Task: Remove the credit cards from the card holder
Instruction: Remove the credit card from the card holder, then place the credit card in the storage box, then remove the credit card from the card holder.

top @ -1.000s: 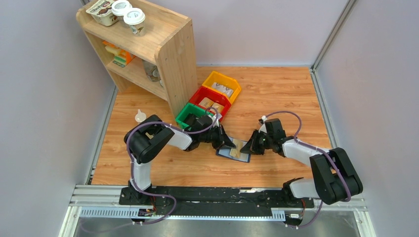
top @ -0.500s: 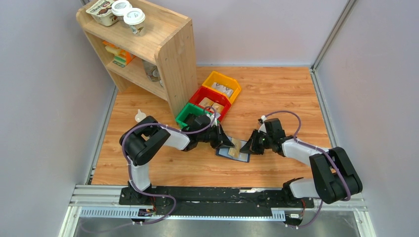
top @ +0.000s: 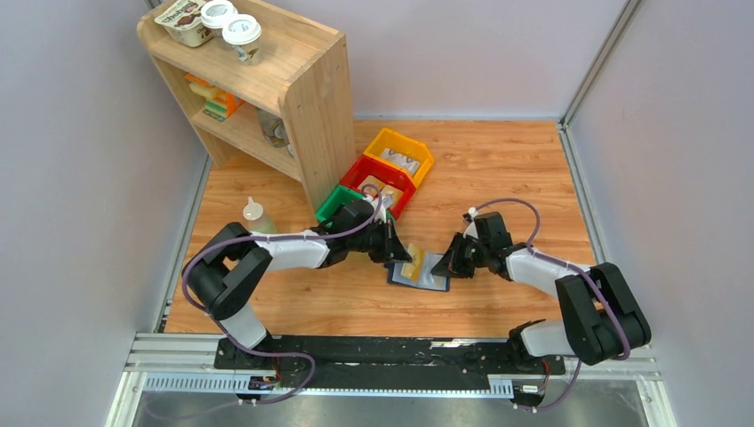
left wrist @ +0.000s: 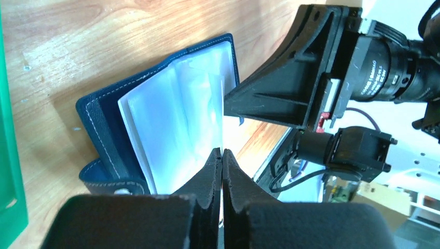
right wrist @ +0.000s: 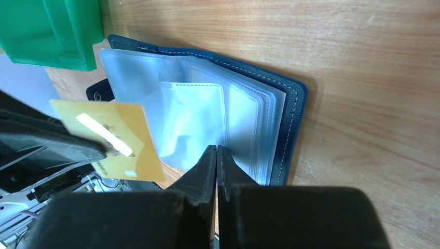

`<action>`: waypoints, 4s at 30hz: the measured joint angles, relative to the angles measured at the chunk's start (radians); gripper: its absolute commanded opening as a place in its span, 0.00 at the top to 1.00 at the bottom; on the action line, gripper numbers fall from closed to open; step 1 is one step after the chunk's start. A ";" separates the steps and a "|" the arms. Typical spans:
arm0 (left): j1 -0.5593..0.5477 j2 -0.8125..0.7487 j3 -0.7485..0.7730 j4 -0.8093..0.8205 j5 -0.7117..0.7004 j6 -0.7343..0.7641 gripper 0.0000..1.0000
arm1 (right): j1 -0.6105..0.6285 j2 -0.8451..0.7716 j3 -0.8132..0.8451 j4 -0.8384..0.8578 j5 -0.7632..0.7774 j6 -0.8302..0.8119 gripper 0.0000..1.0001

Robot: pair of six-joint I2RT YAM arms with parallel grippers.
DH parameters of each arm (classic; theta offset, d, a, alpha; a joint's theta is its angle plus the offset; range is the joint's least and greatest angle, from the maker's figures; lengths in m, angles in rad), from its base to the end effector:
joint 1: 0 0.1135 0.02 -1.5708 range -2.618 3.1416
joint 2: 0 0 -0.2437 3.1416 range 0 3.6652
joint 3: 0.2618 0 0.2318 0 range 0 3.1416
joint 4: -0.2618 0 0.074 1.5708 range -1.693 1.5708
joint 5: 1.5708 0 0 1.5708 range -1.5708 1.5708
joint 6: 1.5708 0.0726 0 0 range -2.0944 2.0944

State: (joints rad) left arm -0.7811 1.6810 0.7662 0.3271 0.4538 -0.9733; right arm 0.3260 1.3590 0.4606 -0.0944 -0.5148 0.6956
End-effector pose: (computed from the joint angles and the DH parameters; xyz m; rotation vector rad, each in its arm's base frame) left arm 0.2239 -0.2668 0.1377 0.0672 2.4976 -1.3868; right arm 0.2066 0.1076 0.0991 0.2892 2.6997 1.0151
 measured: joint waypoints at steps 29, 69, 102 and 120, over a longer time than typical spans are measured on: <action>0.244 0.235 0.881 -0.872 -0.214 0.727 1.00 | 0.000 -0.322 0.189 -0.387 0.290 -0.230 0.23; 0.161 -0.002 0.712 -0.836 -0.172 0.634 0.40 | 0.000 -0.345 0.083 -0.378 0.301 -0.121 0.37; -0.161 0.154 0.314 -0.545 -0.214 0.391 0.63 | 0.044 -0.202 0.008 -0.212 0.240 -0.047 0.58; -0.167 0.161 0.260 -0.405 -0.148 0.296 0.63 | 0.106 -0.131 0.057 -0.146 0.134 -0.011 0.59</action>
State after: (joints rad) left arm -0.9485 1.8416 1.0264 -0.0776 0.3061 -0.6773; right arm 0.4324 1.2282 0.5175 -0.2405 -0.3813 0.6849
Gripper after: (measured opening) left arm 0.370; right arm 0.414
